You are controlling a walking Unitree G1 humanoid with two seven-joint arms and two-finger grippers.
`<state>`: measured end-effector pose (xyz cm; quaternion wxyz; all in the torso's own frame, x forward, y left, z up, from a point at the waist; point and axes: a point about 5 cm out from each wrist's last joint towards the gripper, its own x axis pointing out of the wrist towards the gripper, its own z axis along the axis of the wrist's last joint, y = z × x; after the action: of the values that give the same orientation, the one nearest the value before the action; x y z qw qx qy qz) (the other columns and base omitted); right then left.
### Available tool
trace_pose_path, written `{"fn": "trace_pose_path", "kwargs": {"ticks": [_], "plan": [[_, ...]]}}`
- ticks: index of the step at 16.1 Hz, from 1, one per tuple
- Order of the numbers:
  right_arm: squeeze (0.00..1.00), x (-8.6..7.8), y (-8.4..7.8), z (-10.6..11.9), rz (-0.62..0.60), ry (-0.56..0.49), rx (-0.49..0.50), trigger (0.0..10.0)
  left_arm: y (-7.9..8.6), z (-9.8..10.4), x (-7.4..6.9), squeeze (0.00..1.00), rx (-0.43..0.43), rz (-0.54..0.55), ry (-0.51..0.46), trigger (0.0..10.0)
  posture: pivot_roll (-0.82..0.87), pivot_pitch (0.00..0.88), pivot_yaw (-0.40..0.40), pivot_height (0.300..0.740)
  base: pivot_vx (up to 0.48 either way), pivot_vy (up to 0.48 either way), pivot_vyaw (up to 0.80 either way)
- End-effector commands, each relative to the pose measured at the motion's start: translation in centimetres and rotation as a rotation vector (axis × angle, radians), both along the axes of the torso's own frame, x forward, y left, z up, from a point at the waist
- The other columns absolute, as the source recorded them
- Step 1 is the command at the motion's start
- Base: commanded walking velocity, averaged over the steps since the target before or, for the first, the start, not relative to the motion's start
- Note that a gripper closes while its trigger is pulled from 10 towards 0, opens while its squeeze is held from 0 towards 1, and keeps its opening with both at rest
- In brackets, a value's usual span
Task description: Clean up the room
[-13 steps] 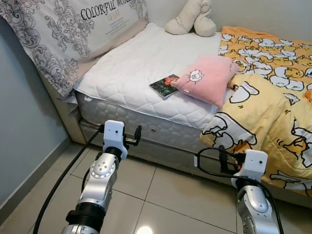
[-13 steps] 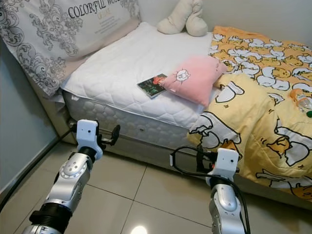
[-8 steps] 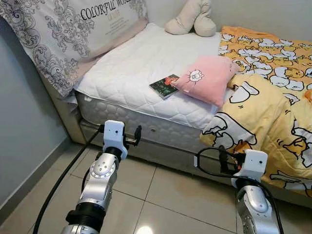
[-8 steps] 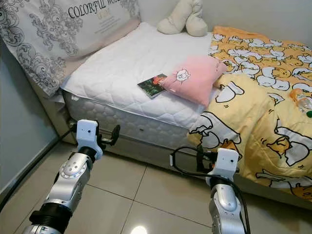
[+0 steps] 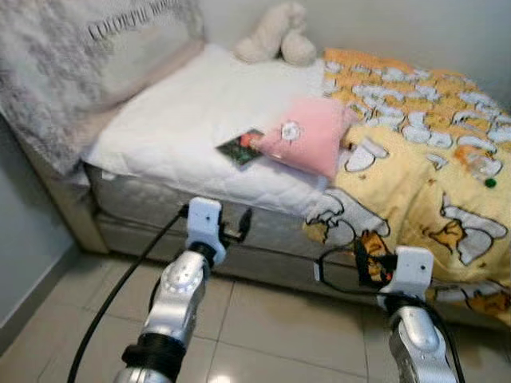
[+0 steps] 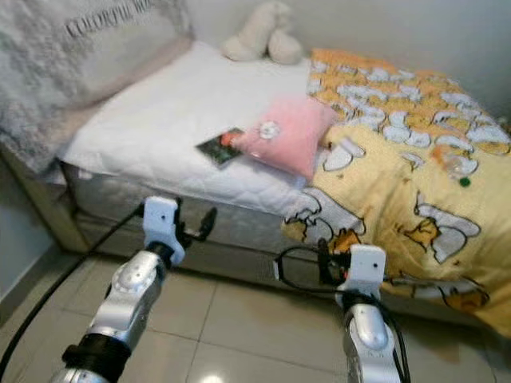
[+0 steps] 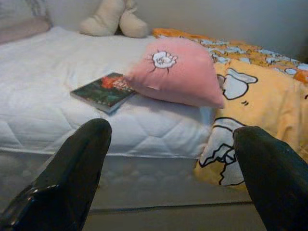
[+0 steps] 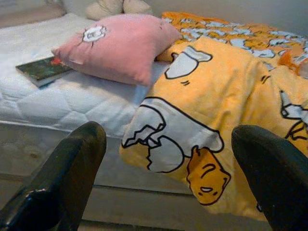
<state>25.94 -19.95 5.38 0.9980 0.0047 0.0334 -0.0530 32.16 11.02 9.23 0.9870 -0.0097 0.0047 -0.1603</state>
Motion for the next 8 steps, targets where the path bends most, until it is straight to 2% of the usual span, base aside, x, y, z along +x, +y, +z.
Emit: {"fn": "trace_pose_path", "kwargs": {"ticks": [1, 5, 8], "plan": [[0.0, 0.05, -0.04, 0.27, 0.0, -0.014, -0.009, 10.0, 0.06, 0.44, 0.25, 0.0, -0.002, 0.0, -0.017, 10.0, 0.16, 0.0, -0.003, 0.74, 0.48, 0.0, 0.0], [0.0, 0.18, -0.3, 0.47, -0.016, -0.029, -0.007, 10.0, 0.38, 0.95, 0.6, 0.0, -0.004, 0.025, -0.039, 10.0, 0.15, 0.0, 0.005, 0.74, 0.48, 0.0, 0.0], [0.0, 0.35, -0.33, 0.5, -0.018, -0.032, -0.006, 10.0, 0.04, 1.07, 0.61, 0.0, 0.005, 0.006, -0.049, 10.0, 0.15, 0.0, 0.008, 0.74, 0.48, 0.0, 0.0]]}}
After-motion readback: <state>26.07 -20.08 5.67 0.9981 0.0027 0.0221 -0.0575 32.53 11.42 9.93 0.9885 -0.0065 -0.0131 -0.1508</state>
